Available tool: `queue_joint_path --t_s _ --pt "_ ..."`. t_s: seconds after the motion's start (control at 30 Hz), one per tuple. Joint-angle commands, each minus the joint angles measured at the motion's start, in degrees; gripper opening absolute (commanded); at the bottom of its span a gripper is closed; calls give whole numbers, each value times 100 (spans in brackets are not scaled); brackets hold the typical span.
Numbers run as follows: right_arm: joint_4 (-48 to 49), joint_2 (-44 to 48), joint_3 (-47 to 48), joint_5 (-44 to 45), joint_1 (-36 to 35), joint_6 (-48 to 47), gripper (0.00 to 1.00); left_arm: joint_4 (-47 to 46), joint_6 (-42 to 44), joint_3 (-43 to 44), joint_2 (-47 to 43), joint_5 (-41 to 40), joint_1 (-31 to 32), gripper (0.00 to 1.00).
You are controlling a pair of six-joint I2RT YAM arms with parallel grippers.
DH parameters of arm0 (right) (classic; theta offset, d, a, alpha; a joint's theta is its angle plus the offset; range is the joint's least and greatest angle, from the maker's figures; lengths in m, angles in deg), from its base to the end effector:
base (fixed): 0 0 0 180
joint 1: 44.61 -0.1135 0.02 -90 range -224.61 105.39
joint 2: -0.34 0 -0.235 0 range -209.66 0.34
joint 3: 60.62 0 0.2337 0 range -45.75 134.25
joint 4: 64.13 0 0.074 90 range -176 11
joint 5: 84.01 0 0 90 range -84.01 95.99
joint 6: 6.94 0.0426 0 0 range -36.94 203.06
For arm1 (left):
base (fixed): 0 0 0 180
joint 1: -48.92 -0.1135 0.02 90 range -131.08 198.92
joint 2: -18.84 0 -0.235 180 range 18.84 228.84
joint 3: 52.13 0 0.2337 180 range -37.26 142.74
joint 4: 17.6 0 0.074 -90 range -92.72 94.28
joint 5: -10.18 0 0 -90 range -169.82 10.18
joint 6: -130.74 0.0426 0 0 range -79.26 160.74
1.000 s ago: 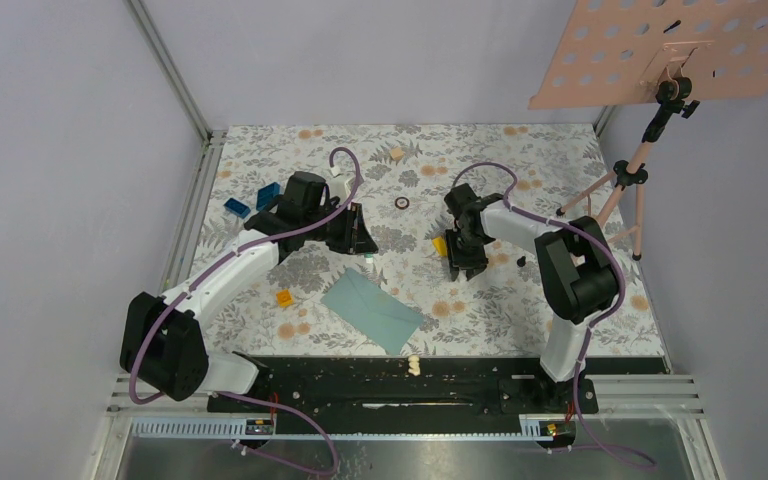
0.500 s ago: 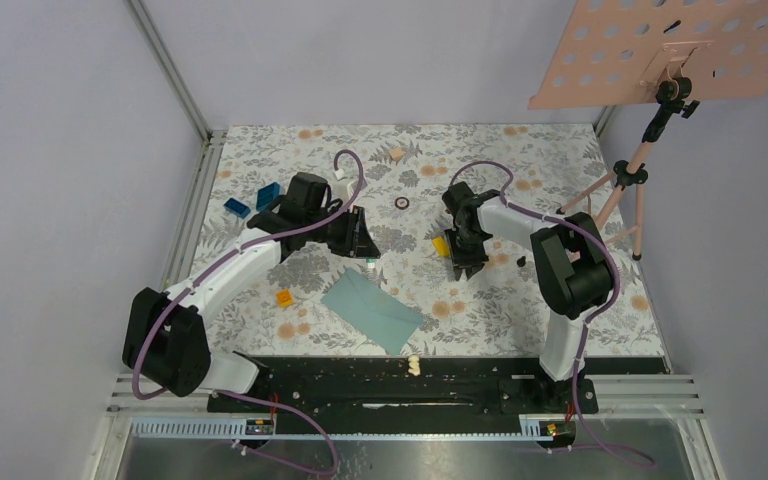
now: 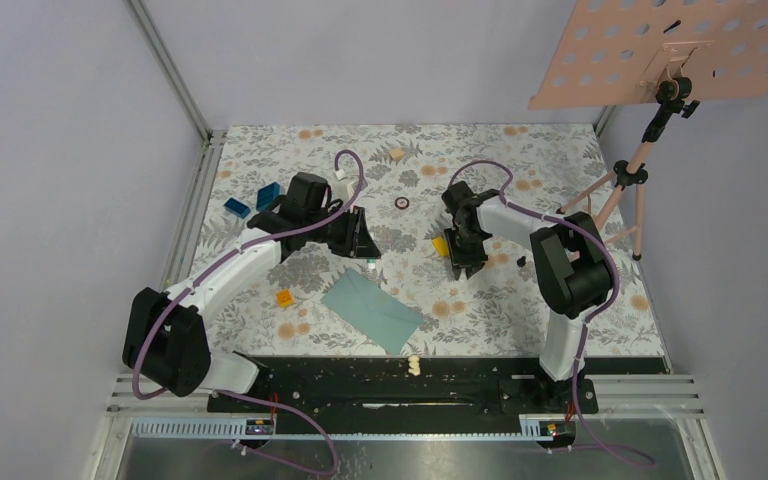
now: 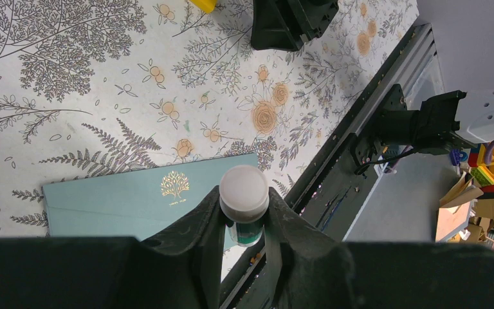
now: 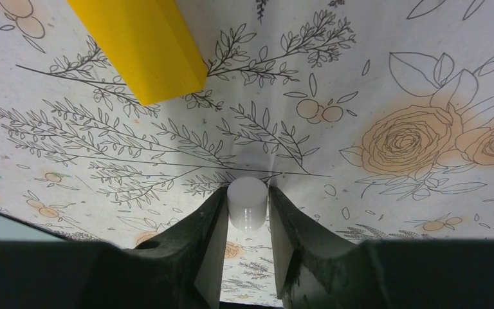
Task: Place the letter into the envelope and seal it
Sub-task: Close the solid glue cap on the solid glue.
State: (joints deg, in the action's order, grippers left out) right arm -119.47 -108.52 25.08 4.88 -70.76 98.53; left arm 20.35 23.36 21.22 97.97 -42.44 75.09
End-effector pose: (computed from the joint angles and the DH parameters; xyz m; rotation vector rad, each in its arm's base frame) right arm 0.2995 0.1480 0.1297 -0.2782 2.9448 0.1326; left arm 0.2454 -0.1494 0.2462 0.5273 2.3552 -1.1290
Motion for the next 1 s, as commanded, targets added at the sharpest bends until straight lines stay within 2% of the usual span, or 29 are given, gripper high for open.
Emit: queue_joint_path --t_s 0.0,0.07,0.1,0.3,0.43,0.6,0.73,0.97 --pt "125 -206 96 128 -12 -22 31 -155 47 108 -56 199 -7 0" --pt "119 -206 106 128 -19 -26 22 -154 50 106 -55 206 -5 0" --pt "126 -197 119 58 -14 -23 21 -154 59 111 -56 218 0 0" --pt "226 256 101 -307 -13 102 20 -42 182 151 18 540 112 0" --pt "532 1179 -130 -678 -13 141 21 -88 131 274 54 1018 197 0" --pt "1099 2412 -588 -993 -13 639 21 -604 84 241 -162 1734 298 0" --pt "1569 3070 -820 -1301 -10 1052 21 -1367 -469 130 -229 2554 315 0" --pt "2357 3862 -1131 -1932 -12 1646 21 -1544 -428 13 -464 3031 484 0"
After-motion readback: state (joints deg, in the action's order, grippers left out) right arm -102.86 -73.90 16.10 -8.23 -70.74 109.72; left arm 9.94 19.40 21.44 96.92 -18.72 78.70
